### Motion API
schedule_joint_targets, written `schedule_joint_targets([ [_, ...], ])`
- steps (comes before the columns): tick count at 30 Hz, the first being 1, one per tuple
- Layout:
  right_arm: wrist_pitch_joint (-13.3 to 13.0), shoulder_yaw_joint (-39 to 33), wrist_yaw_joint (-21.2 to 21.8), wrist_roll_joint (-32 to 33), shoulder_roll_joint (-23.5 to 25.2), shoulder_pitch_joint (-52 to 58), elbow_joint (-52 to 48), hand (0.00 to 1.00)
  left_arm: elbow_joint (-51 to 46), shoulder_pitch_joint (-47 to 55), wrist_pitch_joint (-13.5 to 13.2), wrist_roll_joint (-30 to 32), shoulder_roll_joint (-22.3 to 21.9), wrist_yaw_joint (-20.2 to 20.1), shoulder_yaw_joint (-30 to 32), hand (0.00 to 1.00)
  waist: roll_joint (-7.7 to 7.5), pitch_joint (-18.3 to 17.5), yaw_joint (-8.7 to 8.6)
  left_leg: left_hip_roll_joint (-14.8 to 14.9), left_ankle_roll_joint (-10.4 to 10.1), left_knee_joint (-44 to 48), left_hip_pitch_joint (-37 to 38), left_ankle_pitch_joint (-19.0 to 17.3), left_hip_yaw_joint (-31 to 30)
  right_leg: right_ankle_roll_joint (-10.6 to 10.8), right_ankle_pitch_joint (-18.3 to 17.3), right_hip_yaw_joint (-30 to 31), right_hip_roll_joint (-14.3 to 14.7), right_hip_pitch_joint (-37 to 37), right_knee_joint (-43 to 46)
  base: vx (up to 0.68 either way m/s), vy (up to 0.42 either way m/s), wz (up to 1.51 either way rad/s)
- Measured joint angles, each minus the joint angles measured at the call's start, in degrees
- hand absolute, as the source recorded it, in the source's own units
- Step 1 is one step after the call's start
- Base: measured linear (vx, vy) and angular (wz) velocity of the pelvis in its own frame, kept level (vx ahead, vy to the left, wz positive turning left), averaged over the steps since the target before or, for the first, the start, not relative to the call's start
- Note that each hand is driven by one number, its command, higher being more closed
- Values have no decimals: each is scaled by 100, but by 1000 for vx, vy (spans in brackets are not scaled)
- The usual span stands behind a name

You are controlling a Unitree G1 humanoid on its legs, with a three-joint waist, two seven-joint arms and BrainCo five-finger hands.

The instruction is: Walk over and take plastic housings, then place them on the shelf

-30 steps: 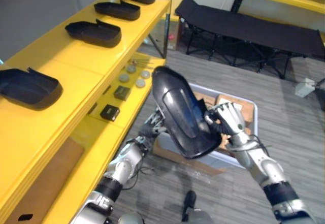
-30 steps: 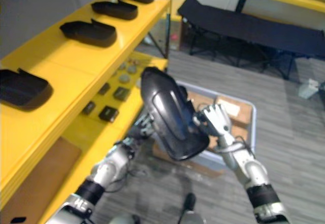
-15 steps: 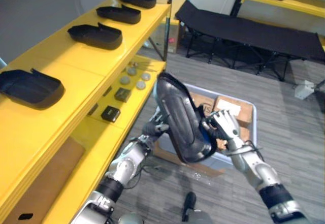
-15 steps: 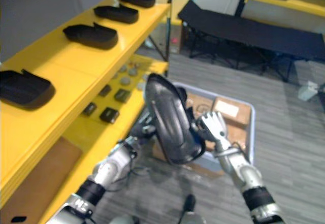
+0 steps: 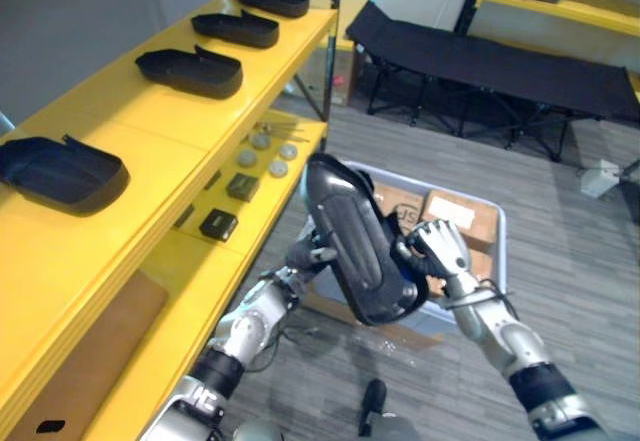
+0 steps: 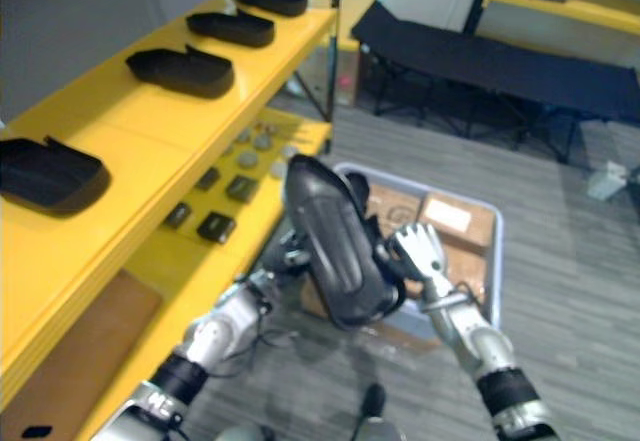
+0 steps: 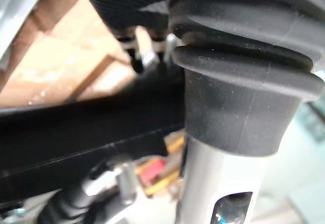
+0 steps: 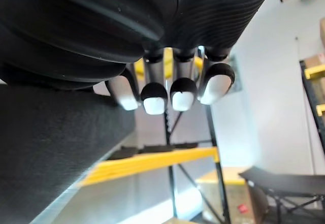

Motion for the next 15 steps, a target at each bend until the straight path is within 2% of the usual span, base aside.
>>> schedule_joint_targets([
  [15,130,-195,-2,153,14,-14,4,100,0,96,17,0,-58,-118,-58,0,-1,0,-6,-9,0,-33,91,0,12,41,23,0,0,58,48,0,0,0],
])
